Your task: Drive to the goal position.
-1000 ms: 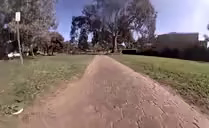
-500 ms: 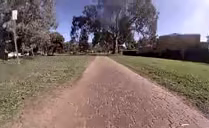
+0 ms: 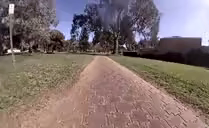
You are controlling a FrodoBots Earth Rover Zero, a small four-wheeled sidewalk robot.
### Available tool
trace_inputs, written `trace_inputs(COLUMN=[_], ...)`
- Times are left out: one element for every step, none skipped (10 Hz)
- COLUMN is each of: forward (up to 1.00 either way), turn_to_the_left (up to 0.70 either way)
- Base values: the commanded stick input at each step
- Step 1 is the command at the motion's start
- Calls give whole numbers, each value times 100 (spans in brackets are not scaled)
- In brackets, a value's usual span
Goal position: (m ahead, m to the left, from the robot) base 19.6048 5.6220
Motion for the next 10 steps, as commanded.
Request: trace_inputs(forward=[70,70,70,70,70,70,70,70,70,70], turn_to_the_left=[0,2,4,6,16,19,7,4,2,0])
